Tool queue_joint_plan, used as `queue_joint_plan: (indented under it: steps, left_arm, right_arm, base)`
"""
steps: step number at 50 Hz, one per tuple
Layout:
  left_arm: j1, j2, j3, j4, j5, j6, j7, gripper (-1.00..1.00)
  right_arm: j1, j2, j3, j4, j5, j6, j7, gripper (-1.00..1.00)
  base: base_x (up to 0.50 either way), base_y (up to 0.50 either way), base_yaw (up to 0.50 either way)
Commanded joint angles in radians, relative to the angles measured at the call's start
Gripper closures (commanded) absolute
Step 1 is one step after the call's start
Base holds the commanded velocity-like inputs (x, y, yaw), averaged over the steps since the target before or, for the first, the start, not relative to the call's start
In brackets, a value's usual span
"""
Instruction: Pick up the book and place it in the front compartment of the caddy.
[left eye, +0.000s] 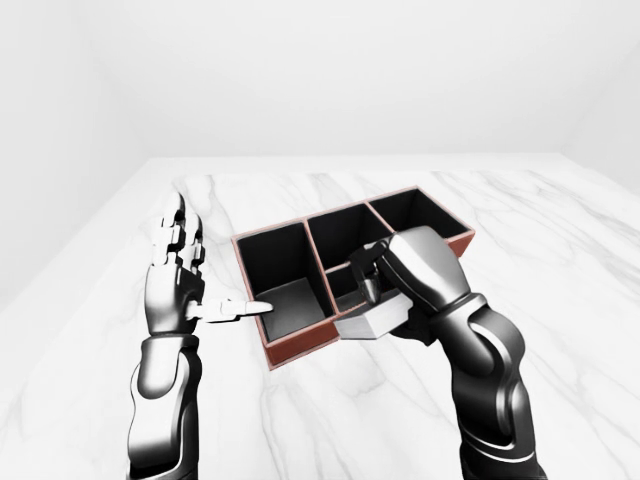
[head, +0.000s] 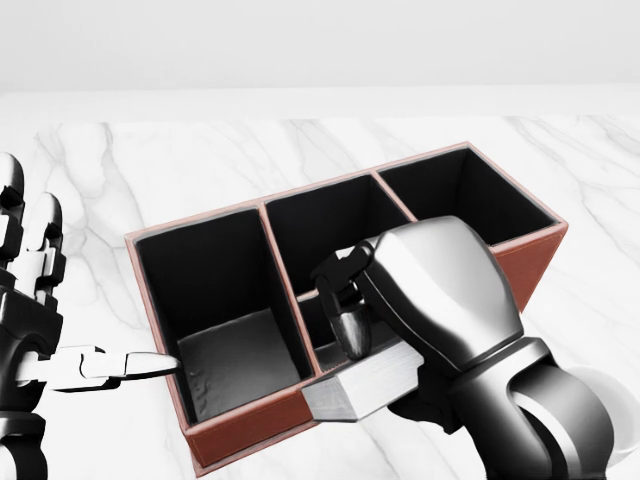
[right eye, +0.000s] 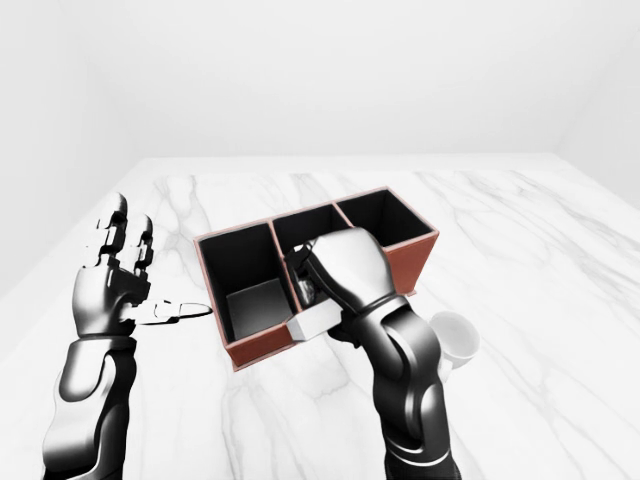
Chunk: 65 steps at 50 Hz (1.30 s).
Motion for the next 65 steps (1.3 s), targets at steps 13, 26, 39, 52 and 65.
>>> queue_joint_plan:
  steps: [13, 26, 39, 52, 65]
  left_arm:
    - [0.001, 0.0, 0.0, -0.001, 0.0, 0.0, 0.0, -1.0]
    - [-0.002, 0.001, 0.001, 0.005, 0.0, 0.0, 0.001, -1.0]
    - [-0.003, 0.002, 0.005, -0.002, -0.004, 0.0, 0.003, -1.0]
    - [-0.005, 0.004, 0.009, -0.003, -0.008, 0.0, 0.003, -1.0]
    - [-0.009, 0.006, 0.012, 0.011, -0.006, 0.0, 0.004, -1.0]
  right_arm:
    - [-0.163, -0.014, -0.034, 0.144, -0.03, 0.02, -0.061, 1.0]
    - [-0.249, -0.032, -0.047, 0.286, -0.039, 0.019, -0.123, 1.0]
    - [-0.327, -0.031, -0.046, 0.395, -0.046, 0.042, -0.163, 1.0]
    - [-0.42, -0.042, -0.048, 0.538, -0.047, 0.042, -0.237, 1.0]
    - [-0.518, -0.038, -0.045, 0.702, -0.051, 0.044, -0.323, 1.0]
  base:
    - [0.0, 0.0, 0.0]
    - [0.0, 0.0, 0.0]
    - [0.0, 0.0, 0.0]
    - [0.0, 0.0, 0.0]
    - [0.0, 0.0, 0.0]
